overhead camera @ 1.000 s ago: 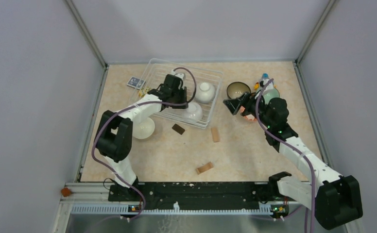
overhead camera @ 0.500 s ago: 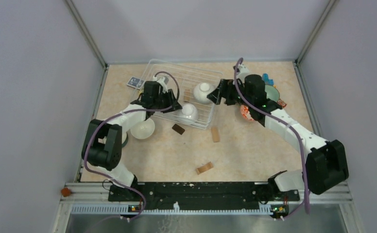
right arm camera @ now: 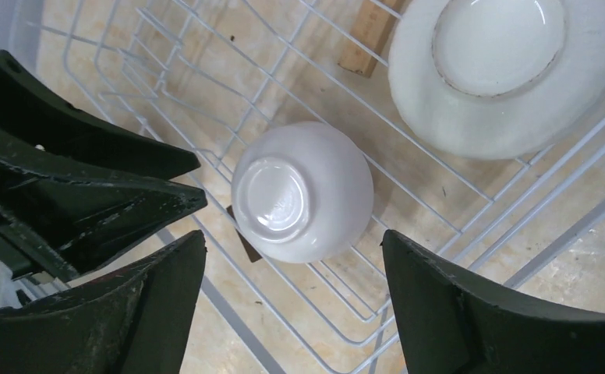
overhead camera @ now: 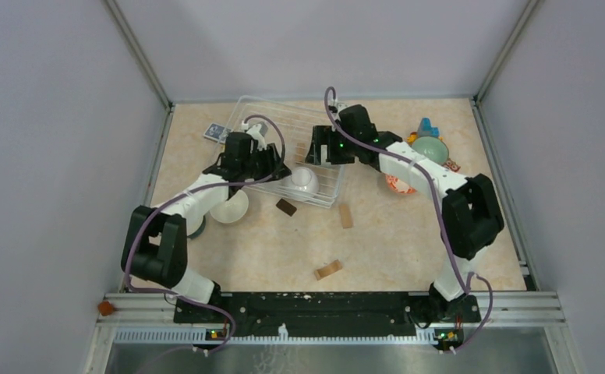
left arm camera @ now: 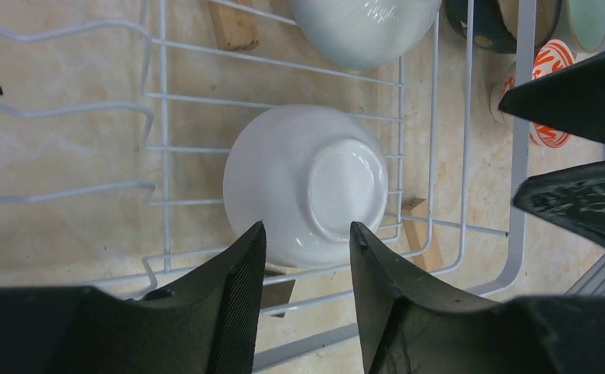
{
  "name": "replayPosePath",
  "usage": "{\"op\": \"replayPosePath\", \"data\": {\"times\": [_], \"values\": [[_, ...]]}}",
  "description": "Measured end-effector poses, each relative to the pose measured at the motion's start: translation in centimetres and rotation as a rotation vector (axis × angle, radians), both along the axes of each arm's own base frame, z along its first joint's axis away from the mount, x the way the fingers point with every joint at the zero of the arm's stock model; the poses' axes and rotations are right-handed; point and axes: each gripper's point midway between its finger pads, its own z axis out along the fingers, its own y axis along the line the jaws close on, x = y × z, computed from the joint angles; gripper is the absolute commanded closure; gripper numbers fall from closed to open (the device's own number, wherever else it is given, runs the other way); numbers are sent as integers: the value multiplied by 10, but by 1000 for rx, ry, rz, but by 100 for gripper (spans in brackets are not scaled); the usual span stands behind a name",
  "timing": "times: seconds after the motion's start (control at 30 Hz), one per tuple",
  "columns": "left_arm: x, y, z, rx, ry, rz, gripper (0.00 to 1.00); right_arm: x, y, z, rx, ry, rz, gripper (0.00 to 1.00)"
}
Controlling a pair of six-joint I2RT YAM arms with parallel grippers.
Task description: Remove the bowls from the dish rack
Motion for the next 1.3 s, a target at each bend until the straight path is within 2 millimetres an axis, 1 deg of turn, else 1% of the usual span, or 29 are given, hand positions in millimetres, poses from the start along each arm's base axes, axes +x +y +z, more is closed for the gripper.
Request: {"op": "replayPosePath", "data": {"times": [0.07,0.17,0.33,0.37,0.43,0.5,0.57,0.67,0.83,0.97,1.07,1.13,1.23,1.27,1.3], "values": [[1,-3,-4,11,8,-14,55,1,0,-13,-36,32,2,20],[4,-9,-11,25,21,-36,56,1,-1,-29,-80,72,6,20],[5,-17,-29,49,72,-68,56,0,2,-46,-103,119,31,21],[5,-18,-32,53,85,-72,58,1,4,-48,-100,120,38,21],[9,-19,-31,56,81,-75,64,2,8,-49,-95,124,51,23],[10,-20,-34,54,93,-79,70,4,10,-52,-96,128,60,25],[14,-23,-32,48,89,-84,75,7,13,-55,-96,133,67,25],[20,-26,-29,45,77,-87,77,9,16,-60,-92,135,71,25],[29,-30,-29,42,70,-89,83,11,14,-60,-92,132,72,25],[44,-35,-28,43,56,-85,86,12,13,-60,-94,128,76,25],[61,-37,-30,58,42,-70,87,12,13,-60,-97,125,79,25],[67,-33,-44,85,66,-54,88,12,13,-60,-98,123,77,25],[63,-24,-74,126,141,-41,89,13,12,-60,-102,119,76,24],[60,-24,-79,127,163,-47,90,14,12,-60,-101,116,76,24],[58,-26,-80,135,167,-54,90,15,11,-60,-101,115,74,23]]}}
